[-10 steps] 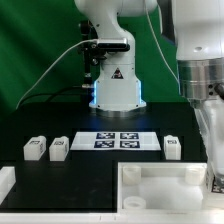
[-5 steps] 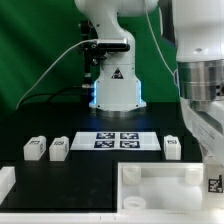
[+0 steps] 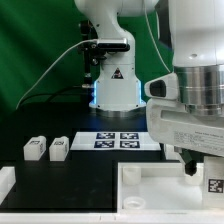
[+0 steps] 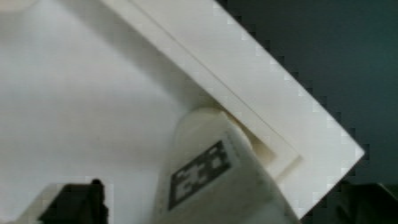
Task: Assemble one leg
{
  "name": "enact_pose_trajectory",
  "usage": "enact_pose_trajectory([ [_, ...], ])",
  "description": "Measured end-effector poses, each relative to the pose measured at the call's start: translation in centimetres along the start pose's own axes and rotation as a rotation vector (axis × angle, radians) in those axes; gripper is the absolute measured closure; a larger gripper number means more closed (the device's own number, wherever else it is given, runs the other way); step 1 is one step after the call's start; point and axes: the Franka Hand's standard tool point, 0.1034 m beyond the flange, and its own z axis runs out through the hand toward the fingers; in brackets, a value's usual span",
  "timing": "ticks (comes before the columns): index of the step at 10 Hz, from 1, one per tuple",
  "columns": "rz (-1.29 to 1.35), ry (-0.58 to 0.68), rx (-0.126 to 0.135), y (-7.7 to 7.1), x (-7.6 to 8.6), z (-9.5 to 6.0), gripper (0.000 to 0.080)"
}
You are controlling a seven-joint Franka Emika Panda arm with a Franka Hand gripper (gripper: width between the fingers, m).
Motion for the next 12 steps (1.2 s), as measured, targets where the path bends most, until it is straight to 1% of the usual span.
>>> enact_pose_trajectory([
  [1, -0.064, 0.000, 0.000, -0.01, 0.00, -0.02, 0.0151],
  [2, -0.265, 0.011, -0.022, -0.01, -0.01, -0.41, 0.0151],
  [3, -0.349, 0.023, -0.029, -0.30, -0.20, -0.85, 0.0151],
  [4, -0.326, 0.020, -0.028, -0.22, -0.20, -0.69, 0.0179],
  [5, -0.318, 0.020, -0.029, -0.16, -0.17, -0.60, 0.0179],
  [7, -0.174, 0.021, -0.027, -0.20, -0.24, -0.56, 0.0460],
  [8, -0.064, 0.021, -0.025, -0.22, -0.28, -0.55, 0.0460],
  [9, 0.035, 0.021, -0.024, -0.22, -0.23, -0.53, 0.0509],
  [10, 0.140, 0.018, -0.026, -0.42, 0.29, -0.60, 0.0509],
  [12, 0.471, -0.001, -0.043, -0.84, 0.43, -0.69, 0.0509],
])
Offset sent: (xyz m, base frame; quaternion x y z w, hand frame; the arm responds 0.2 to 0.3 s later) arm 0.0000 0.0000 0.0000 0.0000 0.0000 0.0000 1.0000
